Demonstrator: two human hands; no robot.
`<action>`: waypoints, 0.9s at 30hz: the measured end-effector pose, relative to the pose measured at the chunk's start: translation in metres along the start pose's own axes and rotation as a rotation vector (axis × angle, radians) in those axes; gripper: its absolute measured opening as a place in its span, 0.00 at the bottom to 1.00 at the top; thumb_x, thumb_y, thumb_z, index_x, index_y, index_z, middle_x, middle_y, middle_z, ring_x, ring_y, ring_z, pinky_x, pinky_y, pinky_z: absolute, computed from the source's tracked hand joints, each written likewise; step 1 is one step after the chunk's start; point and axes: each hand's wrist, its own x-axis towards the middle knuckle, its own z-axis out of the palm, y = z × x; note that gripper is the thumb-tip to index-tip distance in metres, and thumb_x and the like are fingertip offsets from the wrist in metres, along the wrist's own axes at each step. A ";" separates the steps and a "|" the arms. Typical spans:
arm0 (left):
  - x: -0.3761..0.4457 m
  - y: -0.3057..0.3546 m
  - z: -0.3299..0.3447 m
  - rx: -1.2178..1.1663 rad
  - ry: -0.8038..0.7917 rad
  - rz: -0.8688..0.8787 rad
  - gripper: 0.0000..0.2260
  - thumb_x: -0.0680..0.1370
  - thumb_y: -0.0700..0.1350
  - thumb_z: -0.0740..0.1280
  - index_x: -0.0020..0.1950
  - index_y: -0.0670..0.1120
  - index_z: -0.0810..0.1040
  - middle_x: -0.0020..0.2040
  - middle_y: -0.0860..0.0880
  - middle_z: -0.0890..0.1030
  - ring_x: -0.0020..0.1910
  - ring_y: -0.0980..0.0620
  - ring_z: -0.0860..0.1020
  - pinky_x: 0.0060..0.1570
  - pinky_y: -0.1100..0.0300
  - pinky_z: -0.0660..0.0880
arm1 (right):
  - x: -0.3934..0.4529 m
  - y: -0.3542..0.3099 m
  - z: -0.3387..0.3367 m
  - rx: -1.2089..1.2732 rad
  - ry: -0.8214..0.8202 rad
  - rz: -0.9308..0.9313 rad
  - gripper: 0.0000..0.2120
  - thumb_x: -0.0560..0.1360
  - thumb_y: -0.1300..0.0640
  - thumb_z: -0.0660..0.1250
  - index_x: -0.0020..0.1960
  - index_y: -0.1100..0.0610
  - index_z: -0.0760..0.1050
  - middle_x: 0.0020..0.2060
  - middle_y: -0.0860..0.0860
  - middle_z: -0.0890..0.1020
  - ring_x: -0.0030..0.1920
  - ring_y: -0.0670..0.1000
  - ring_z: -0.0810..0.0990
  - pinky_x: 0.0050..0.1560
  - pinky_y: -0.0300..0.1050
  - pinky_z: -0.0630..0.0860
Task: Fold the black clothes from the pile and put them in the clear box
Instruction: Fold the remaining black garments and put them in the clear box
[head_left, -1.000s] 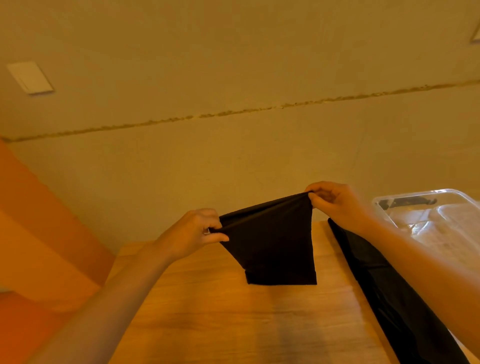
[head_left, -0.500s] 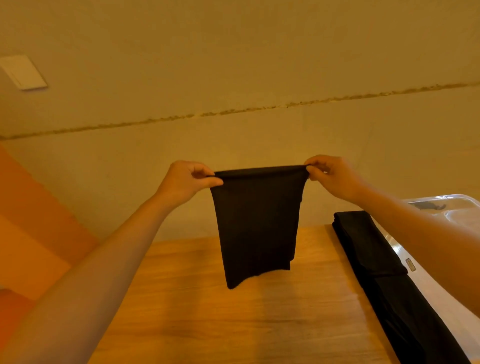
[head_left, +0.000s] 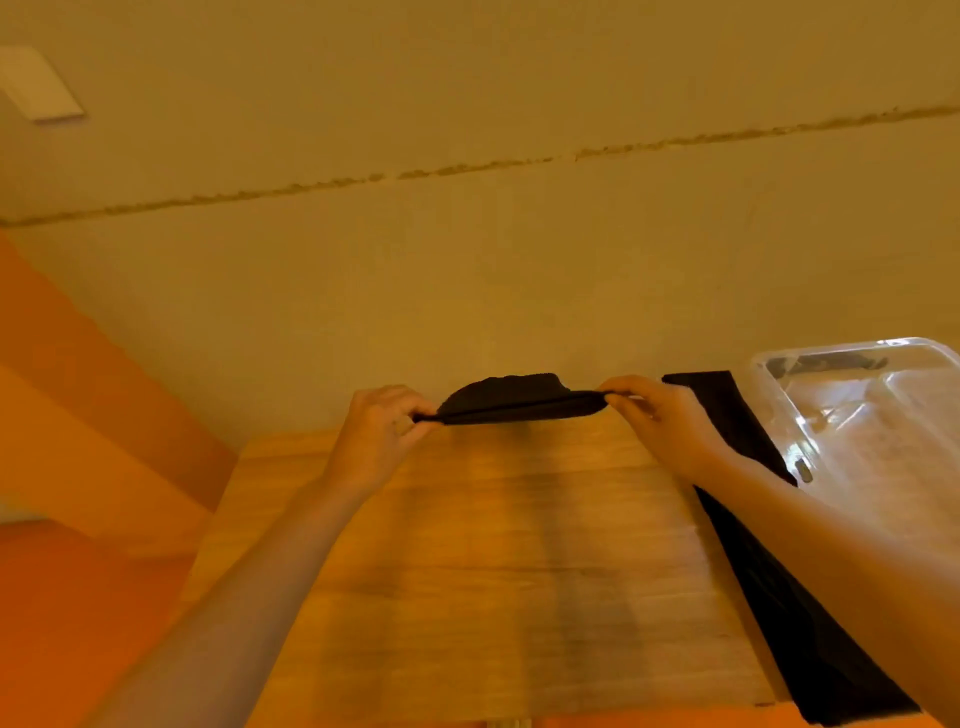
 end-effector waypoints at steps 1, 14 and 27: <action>-0.023 -0.003 0.015 0.042 -0.049 -0.016 0.08 0.68 0.38 0.76 0.43 0.47 0.83 0.43 0.53 0.82 0.45 0.54 0.80 0.51 0.51 0.74 | -0.018 0.014 0.012 -0.042 -0.044 0.006 0.11 0.78 0.62 0.65 0.57 0.51 0.76 0.46 0.43 0.81 0.45 0.33 0.78 0.47 0.28 0.72; -0.229 0.014 0.121 0.195 -0.316 -0.046 0.11 0.63 0.37 0.79 0.41 0.46 0.82 0.49 0.49 0.84 0.51 0.52 0.81 0.61 0.60 0.65 | -0.198 0.103 0.073 -0.361 -0.299 -0.183 0.16 0.79 0.49 0.58 0.58 0.53 0.80 0.56 0.47 0.82 0.58 0.47 0.79 0.57 0.50 0.78; -0.232 0.060 0.148 0.225 -0.158 -0.206 0.20 0.81 0.53 0.54 0.68 0.45 0.73 0.71 0.47 0.70 0.72 0.49 0.66 0.70 0.53 0.58 | -0.211 0.059 0.120 -0.469 -0.398 -0.242 0.23 0.81 0.48 0.50 0.73 0.56 0.65 0.74 0.51 0.64 0.75 0.51 0.61 0.75 0.53 0.56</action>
